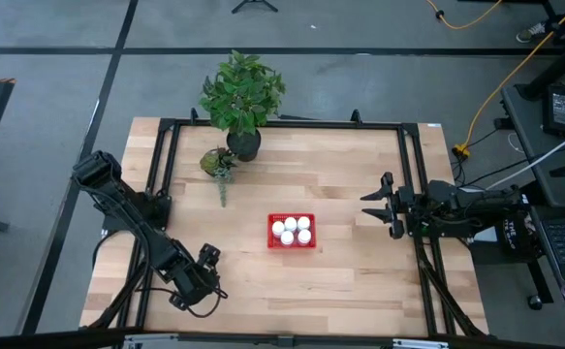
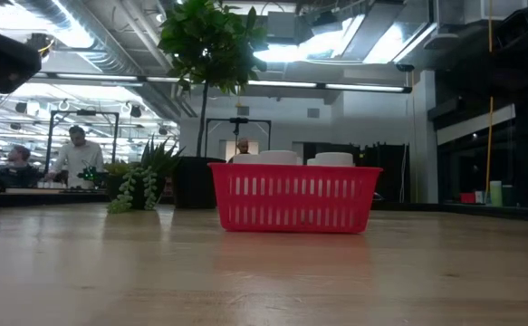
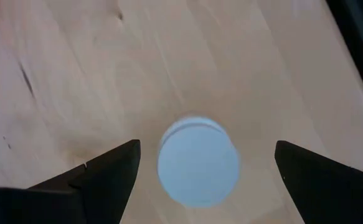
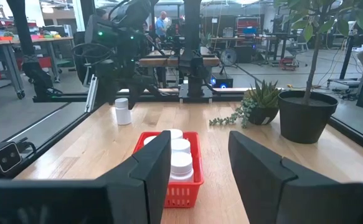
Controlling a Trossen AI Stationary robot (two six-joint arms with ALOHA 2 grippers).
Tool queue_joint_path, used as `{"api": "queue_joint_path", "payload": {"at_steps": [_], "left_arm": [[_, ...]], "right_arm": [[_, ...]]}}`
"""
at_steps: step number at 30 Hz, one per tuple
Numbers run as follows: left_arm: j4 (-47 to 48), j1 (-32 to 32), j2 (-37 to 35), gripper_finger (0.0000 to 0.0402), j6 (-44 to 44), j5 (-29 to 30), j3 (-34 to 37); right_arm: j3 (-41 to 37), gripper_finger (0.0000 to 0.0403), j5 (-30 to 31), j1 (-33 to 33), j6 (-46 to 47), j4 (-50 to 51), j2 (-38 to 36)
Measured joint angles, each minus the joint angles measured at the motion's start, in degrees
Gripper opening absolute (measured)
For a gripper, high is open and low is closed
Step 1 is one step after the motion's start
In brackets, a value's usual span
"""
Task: Pick and place pill bottles into a basket
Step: Put the white pill bottle into the red bin
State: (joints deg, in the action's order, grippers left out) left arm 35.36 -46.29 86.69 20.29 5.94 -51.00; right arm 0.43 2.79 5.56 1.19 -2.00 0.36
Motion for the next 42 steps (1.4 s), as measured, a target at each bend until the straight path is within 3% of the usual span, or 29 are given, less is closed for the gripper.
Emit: {"api": "queue_joint_path", "payload": {"at_steps": [10,42], "left_arm": [[-0.07,3.48,-0.02,0.0357,1.49,0.09,0.0],[-1.07,4.07,-0.02,0.0239,6.13,-4.11,0.0]], "right_arm": [[0.0,0.0163,0.0,0.0,0.0,-0.02,0.0],[-0.02,0.0163,0.02,-0.01,0.0,-0.02,0.0]]}}
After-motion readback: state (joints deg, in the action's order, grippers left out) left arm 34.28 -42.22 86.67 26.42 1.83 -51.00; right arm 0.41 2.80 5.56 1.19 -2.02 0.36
